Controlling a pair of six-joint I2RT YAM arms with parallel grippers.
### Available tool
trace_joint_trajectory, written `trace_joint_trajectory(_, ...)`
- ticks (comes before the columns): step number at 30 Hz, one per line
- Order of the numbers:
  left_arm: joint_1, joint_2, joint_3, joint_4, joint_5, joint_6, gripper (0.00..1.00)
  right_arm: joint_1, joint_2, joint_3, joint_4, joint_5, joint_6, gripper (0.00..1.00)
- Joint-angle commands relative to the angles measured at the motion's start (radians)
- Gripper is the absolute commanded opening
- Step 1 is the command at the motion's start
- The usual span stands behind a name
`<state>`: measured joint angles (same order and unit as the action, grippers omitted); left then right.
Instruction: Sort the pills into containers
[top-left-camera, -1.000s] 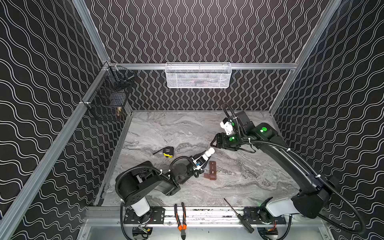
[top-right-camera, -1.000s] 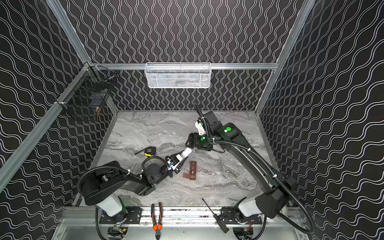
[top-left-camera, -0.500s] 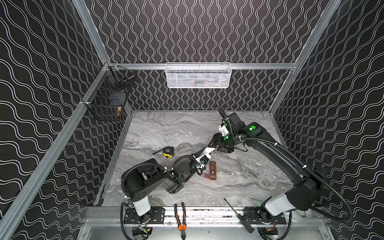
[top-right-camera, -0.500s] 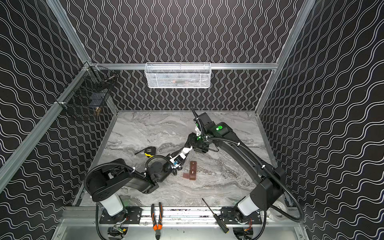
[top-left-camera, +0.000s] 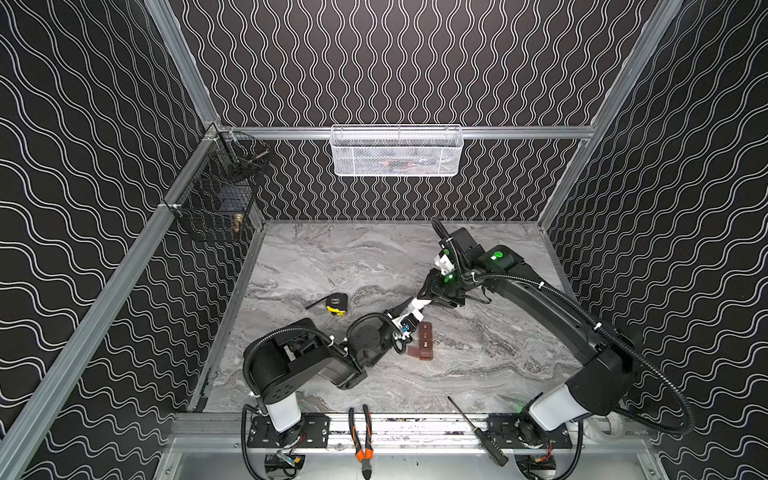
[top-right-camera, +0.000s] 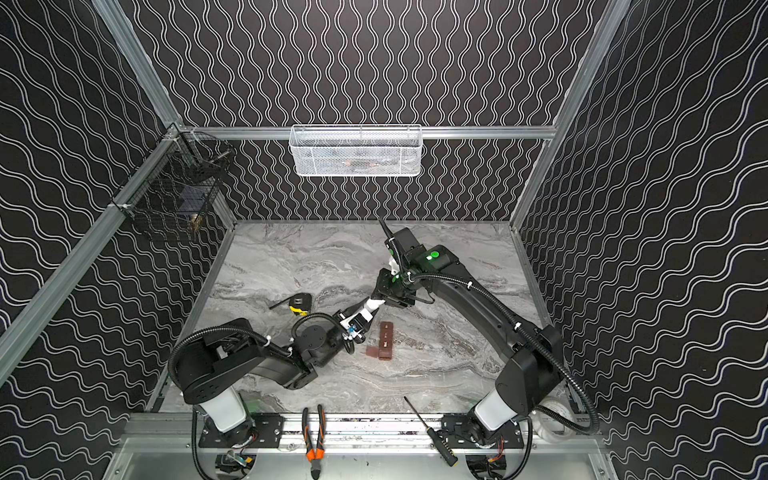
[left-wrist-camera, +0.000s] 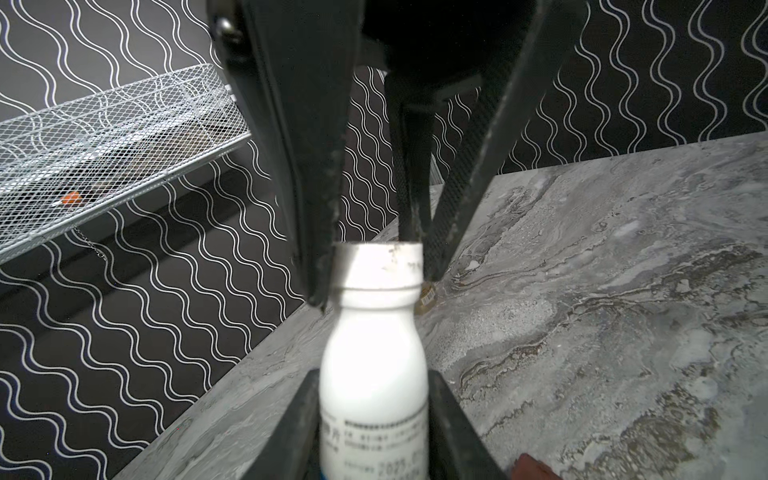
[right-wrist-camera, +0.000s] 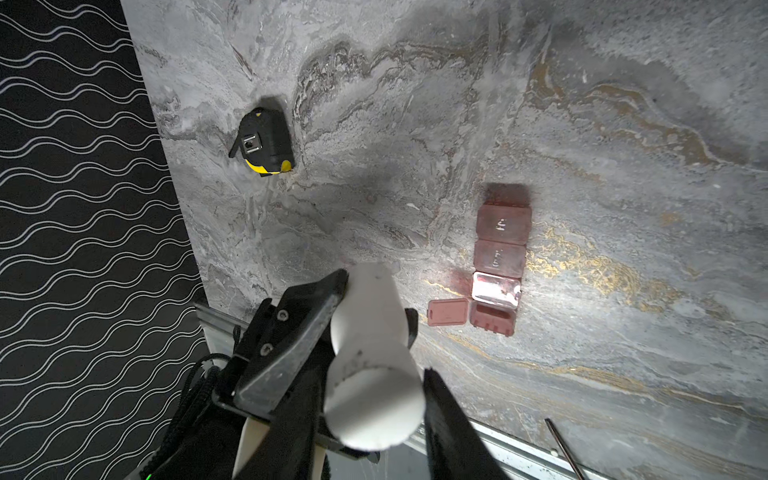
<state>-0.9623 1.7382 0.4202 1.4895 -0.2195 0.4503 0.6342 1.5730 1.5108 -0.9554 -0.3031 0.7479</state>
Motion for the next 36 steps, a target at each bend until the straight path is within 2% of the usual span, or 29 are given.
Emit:
trace_joint_trajectory(1, -0.001, 0.001, -0.001, 0.060, 0.026, 0.008, 0.00, 0.002, -0.004, -0.001, 0.021, 0.000, 0.005, 0.38)
trace_joint_trajectory(5, -0.003, -0.007, -0.009, 0.060, 0.049, -0.005, 0.00, 0.003, -0.011, -0.006, 0.019, -0.007, -0.021, 0.33)
trace_joint_trajectory(11, 0.000, -0.055, -0.044, 0.060, 0.186, -0.073, 0.00, 0.030, -0.059, -0.003, 0.030, -0.063, -0.165, 0.31)
trace_joint_trajectory(19, 0.053, -0.164, -0.091, -0.016, 0.437, -0.283, 0.00, 0.100, -0.116, -0.009, -0.086, 0.012, -0.436, 0.30)
trace_joint_trajectory(23, 0.059, -0.221, -0.089, -0.097, 0.514, -0.315, 0.00, 0.110, -0.179, -0.068, -0.064, 0.050, -0.516, 0.31)
trace_joint_trajectory(28, 0.058, -0.260, -0.095, -0.126, 0.534, -0.321, 0.00, 0.131, -0.194, -0.079, -0.075, 0.095, -0.569, 0.32)
trace_joint_trajectory(36, 0.058, -0.252, -0.104, -0.114, 0.516, -0.317, 0.00, 0.139, -0.184, -0.060, -0.097, 0.102, -0.593, 0.32)
